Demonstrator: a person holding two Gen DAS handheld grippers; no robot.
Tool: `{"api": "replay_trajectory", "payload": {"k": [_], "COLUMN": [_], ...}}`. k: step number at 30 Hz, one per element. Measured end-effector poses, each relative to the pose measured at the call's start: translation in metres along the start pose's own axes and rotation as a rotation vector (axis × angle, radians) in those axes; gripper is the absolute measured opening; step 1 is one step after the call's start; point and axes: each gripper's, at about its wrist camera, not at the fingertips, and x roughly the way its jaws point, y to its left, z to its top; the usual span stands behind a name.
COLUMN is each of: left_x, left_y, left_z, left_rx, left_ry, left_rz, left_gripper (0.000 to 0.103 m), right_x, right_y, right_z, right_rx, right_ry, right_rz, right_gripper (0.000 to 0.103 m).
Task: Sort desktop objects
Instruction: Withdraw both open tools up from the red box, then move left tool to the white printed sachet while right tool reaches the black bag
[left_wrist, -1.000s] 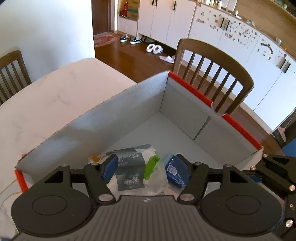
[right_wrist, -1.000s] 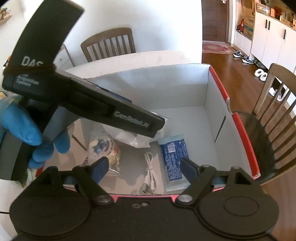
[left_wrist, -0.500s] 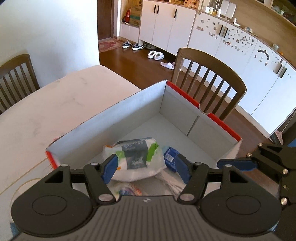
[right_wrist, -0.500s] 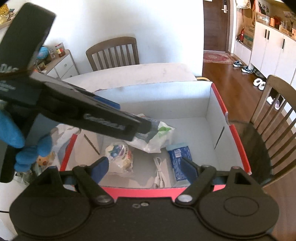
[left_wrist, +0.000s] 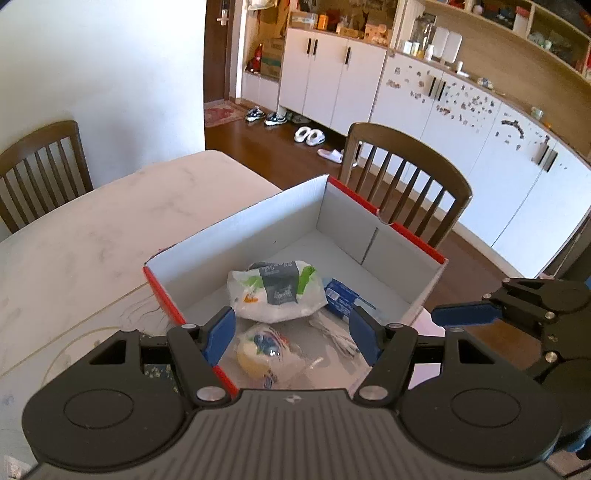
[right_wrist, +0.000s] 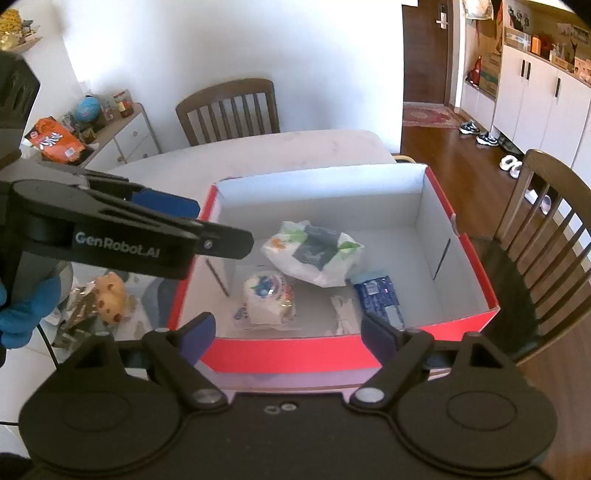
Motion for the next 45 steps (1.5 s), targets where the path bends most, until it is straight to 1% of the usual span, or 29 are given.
{"api": "replay_trajectory", "payload": {"k": [5, 7, 8, 11, 15, 20, 26, 30, 37, 40, 43, 45], "left_x": [-0.028, -0.036, -0.041, -0.053, -0.069, -0.086, -0.104, -0.115, -0.133, -0.141, -0.146, -0.149], "left_y": [0.006, 0.012, 0.015, 0.024, 0.034, 0.048, 0.063, 0.074, 0.102, 0.114, 0.127, 0.134], "left_z": [-0.014, -0.02, -0.025, -0.035, -0.05, -0.065, -0.085, -0.098, -0.119, -0.128, -0.134, -0.138], "left_rx": [0.002, -0.008, -0.012, -0.017, -0.024, -0.038, -0.035, -0.042, -0.067, -0.075, -0.105, -0.116], "left_ry": [-0.037, -0.041, -0.043, -0.046, -0.055, -0.06, -0.069, -0.073, -0.084, -0.101, -0.095, -0.097], "left_rz": [0.003, 0.0, -0.001, 0.001, -0.001, 0.001, 0.032, 0.041, 0.067, 0.085, 0.069, 0.076], "left_gripper": [0.067, 0.071, 0.074, 0.075, 0.083, 0.085, 0.1, 0.103, 0.103, 0.103, 0.103, 0.103], "right_x": [-0.009, -0.01, -0.01, -0.012, -0.016, -0.02, -0.017, -0.012, -0.005, -0.002, 0.001, 0.004], "right_y": [0.016, 0.025, 0.031, 0.045, 0.062, 0.082, 0.111, 0.13, 0.159, 0.169, 0.178, 0.185], "right_z": [-0.005, -0.008, -0.009, -0.012, -0.016, -0.021, -0.03, -0.035, -0.042, -0.044, -0.044, -0.044], "right_rx": [0.012, 0.011, 0.008, 0.005, 0.014, 0.014, 0.019, 0.016, 0.005, 0.002, 0.0, -0.007], "right_ry": [-0.014, -0.016, -0.017, -0.02, -0.033, -0.048, -0.053, -0.048, -0.042, -0.039, -0.035, -0.036], "right_rz": [0.006, 0.008, 0.009, 0.011, 0.02, 0.027, 0.028, 0.033, 0.04, 0.046, 0.05, 0.051], "right_gripper": [0.089, 0.089, 0.09, 0.09, 0.091, 0.091, 0.092, 0.092, 0.092, 0.092, 0.092, 0.092]}}
